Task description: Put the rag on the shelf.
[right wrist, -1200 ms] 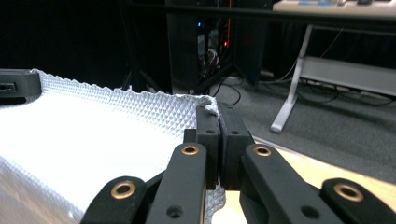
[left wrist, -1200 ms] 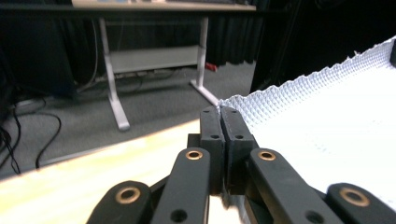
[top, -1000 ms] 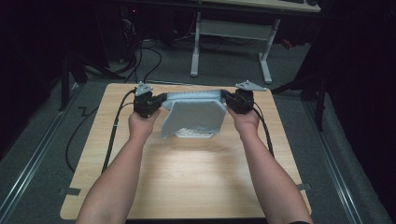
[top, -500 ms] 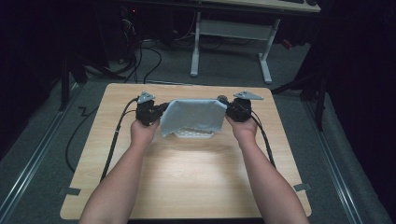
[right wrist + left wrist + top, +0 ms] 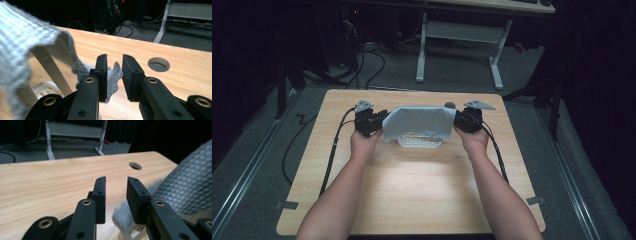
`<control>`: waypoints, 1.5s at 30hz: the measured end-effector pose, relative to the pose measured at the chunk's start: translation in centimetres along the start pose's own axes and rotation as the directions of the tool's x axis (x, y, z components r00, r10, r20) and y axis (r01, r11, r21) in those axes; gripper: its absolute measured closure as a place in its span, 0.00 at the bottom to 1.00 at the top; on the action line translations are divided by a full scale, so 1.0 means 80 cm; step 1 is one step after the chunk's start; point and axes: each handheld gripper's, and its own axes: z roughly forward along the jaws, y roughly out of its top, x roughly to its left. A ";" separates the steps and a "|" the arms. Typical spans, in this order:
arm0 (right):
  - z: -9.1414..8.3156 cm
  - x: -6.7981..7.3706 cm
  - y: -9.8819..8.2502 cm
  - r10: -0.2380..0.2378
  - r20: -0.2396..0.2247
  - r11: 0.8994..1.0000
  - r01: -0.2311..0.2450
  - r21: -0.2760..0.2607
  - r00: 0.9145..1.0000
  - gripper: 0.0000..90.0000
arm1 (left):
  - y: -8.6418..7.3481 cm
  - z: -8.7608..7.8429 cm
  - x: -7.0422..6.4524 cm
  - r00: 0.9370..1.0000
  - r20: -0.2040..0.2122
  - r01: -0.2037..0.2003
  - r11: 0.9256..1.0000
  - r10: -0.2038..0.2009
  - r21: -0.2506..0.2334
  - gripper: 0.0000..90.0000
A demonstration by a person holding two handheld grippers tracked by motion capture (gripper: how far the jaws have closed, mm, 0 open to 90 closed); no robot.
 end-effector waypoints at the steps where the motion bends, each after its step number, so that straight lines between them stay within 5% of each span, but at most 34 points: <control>1: 0.000 0.000 0.000 0.000 0.000 1.000 0.000 0.000 1.000 0.83 | 0.002 -0.002 0.000 1.000 -0.004 -0.001 1.000 0.001 -0.005 0.78; 29: -0.028 -0.013 0.014 -0.033 0.061 0.999 0.034 -0.025 0.998 0.64 | 0.021 -0.041 0.015 0.995 -0.095 -0.032 0.999 0.029 -0.038 0.65; 45: -0.062 -0.006 0.001 -0.096 0.066 0.995 0.097 -0.020 0.993 0.57 | 0.001 -0.081 0.010 0.993 -0.106 -0.051 0.999 0.049 -0.016 0.61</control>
